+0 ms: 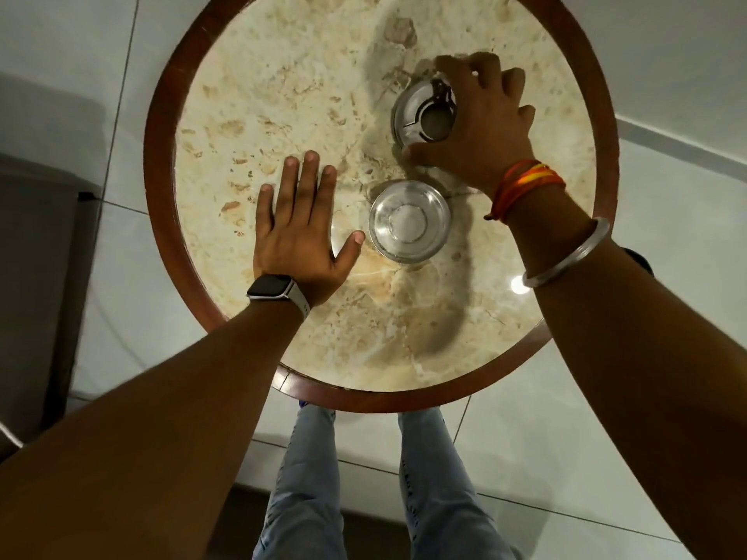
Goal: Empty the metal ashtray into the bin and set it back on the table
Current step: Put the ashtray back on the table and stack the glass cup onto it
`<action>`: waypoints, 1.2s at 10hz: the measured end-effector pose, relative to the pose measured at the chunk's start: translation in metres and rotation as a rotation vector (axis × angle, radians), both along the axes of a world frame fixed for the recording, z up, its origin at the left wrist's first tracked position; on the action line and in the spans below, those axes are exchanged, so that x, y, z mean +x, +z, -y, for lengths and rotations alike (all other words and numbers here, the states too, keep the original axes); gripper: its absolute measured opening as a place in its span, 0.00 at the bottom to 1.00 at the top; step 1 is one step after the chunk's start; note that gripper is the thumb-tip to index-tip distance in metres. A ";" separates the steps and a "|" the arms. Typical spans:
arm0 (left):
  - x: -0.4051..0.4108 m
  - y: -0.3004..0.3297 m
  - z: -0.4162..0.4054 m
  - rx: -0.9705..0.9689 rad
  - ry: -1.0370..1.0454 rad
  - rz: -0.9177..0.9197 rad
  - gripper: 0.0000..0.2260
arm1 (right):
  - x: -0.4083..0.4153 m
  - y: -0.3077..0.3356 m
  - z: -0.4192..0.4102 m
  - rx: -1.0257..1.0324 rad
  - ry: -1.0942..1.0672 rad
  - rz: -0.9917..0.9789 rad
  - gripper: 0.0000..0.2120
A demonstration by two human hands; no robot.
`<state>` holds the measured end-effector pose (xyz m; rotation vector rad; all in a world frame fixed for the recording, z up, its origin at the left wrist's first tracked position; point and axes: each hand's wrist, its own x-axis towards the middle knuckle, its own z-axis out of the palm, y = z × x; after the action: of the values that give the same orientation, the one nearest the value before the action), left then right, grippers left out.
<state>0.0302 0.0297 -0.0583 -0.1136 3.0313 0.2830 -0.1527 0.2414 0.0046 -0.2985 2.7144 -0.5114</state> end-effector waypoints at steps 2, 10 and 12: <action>0.001 -0.002 0.001 -0.002 -0.002 -0.015 0.40 | 0.006 0.002 0.007 0.117 0.079 -0.047 0.45; -0.002 0.004 0.000 -0.012 -0.007 0.058 0.40 | 0.130 -0.008 -0.010 -0.186 0.142 -0.106 0.49; -0.002 0.005 0.001 -0.003 -0.003 0.064 0.40 | 0.124 -0.010 -0.005 -0.182 0.171 -0.125 0.50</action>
<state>0.0282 0.0290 -0.0533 -0.1167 2.9686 0.2687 -0.0289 0.2464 -0.0054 -0.6242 2.7319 -0.7123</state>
